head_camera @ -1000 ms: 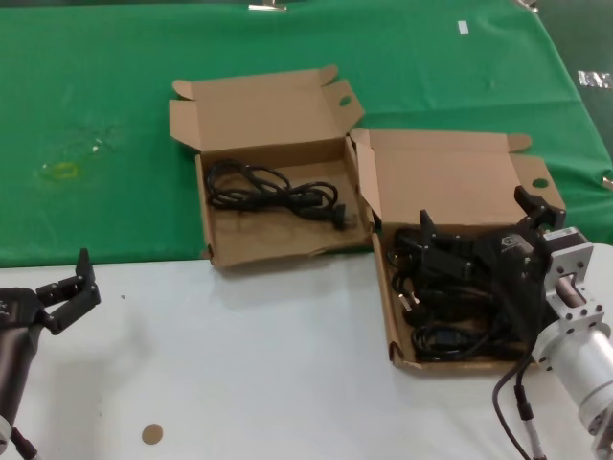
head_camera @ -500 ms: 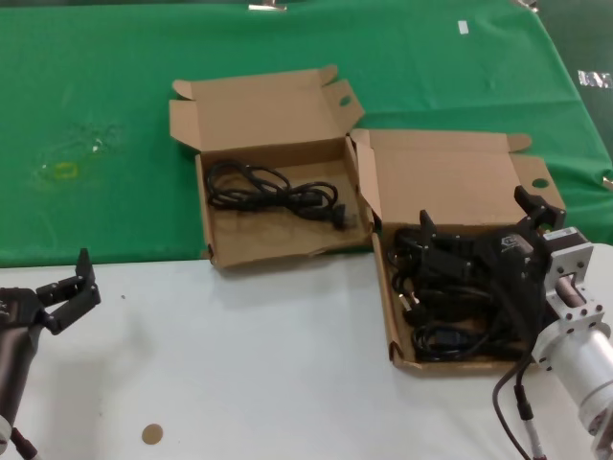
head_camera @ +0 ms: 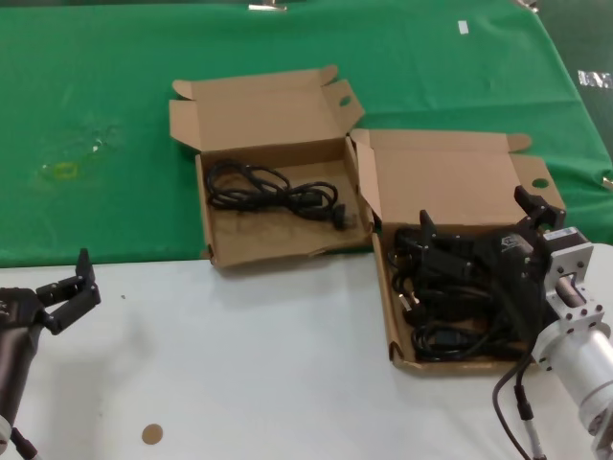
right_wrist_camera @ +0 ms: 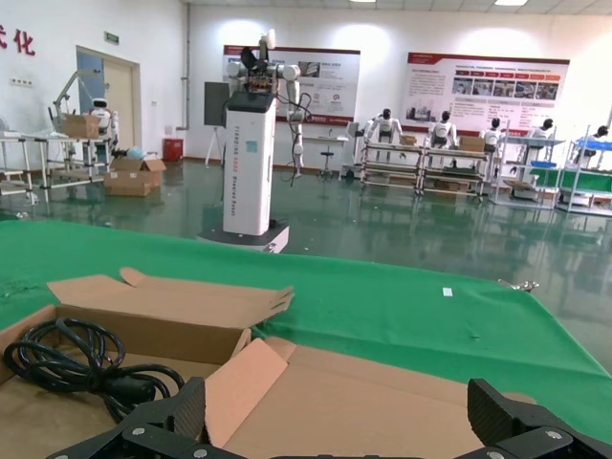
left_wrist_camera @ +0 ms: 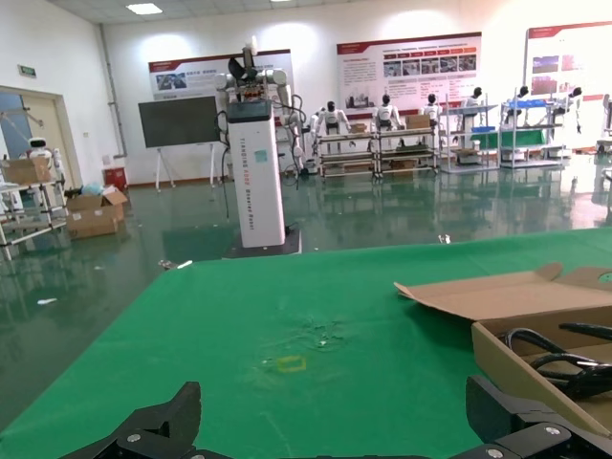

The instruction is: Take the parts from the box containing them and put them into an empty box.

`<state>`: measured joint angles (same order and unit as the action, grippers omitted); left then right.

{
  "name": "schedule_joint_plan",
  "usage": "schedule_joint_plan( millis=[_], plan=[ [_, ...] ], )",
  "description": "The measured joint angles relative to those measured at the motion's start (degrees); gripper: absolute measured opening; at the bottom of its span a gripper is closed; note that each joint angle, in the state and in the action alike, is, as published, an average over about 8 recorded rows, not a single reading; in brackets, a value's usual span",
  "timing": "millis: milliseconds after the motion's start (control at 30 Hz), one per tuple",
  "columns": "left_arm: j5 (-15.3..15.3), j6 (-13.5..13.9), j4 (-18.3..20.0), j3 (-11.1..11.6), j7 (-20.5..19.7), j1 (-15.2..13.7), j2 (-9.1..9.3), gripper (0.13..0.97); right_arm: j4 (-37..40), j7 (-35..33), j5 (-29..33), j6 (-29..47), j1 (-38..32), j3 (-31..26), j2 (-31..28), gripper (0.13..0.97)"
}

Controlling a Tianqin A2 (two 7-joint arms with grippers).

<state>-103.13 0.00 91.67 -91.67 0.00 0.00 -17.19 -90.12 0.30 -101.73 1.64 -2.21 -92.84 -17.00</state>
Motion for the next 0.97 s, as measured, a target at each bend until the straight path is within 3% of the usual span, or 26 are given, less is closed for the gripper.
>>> schedule_joint_plan(
  millis=[967],
  plan=[
    [0.0, 0.0, 0.0, 0.0, 0.0, 0.0, 0.00, 0.966, 0.0, 0.0, 0.0, 0.0, 0.0, 0.0, 0.0, 0.966]
  ],
)
